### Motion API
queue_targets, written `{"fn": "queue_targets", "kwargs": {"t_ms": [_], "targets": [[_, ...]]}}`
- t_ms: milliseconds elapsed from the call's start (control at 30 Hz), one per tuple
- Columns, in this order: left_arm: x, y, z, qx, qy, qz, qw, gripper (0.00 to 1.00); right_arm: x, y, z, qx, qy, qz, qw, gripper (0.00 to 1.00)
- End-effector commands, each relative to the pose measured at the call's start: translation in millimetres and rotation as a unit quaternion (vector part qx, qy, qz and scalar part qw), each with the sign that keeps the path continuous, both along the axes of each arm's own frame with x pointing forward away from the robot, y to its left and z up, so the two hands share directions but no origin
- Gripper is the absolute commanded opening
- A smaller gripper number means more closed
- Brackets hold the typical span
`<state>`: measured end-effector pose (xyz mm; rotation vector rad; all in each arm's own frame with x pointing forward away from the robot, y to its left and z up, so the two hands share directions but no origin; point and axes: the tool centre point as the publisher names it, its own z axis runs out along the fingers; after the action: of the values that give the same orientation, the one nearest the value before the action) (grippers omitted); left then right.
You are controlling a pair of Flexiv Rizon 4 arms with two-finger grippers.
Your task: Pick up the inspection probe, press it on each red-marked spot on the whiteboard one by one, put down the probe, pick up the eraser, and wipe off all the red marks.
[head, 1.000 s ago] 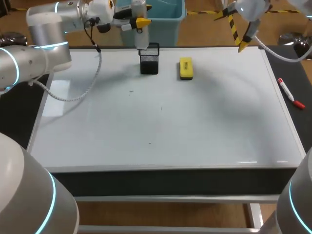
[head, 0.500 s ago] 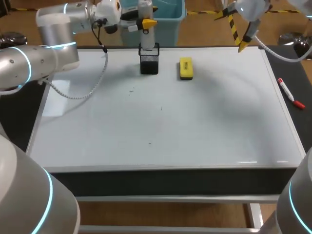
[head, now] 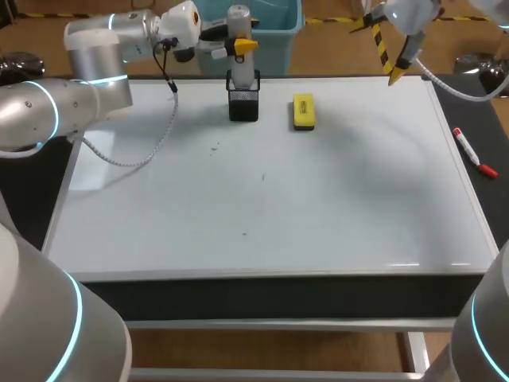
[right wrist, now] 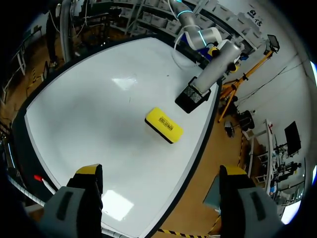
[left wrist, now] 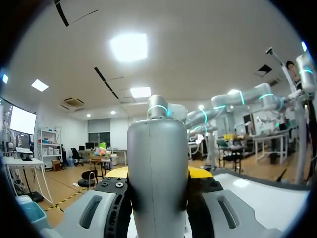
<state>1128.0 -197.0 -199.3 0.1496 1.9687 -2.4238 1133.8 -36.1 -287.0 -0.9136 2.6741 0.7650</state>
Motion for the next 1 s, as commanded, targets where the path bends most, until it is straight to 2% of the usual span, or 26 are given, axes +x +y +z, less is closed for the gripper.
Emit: {"fn": "queue_targets", "kwargs": {"t_ms": [33,467,1000], "targets": [[5.7,-4,-8.5,0.001,0.001,-0.002,1.000,0.00,0.7,0,1,-0.002,0.000,0.001,1.000,1.00],[11.8,-6,-44.7,-0.006,0.006,0.004,1.000,0.00,0.7,0,1,-0.002,0.000,0.001,1.000,1.00],[15.5,-6,-65.1,-0.006,0.017,0.001,1.000,0.00,0.7,0,1,-0.002,0.000,0.001,1.000,1.00]]}}
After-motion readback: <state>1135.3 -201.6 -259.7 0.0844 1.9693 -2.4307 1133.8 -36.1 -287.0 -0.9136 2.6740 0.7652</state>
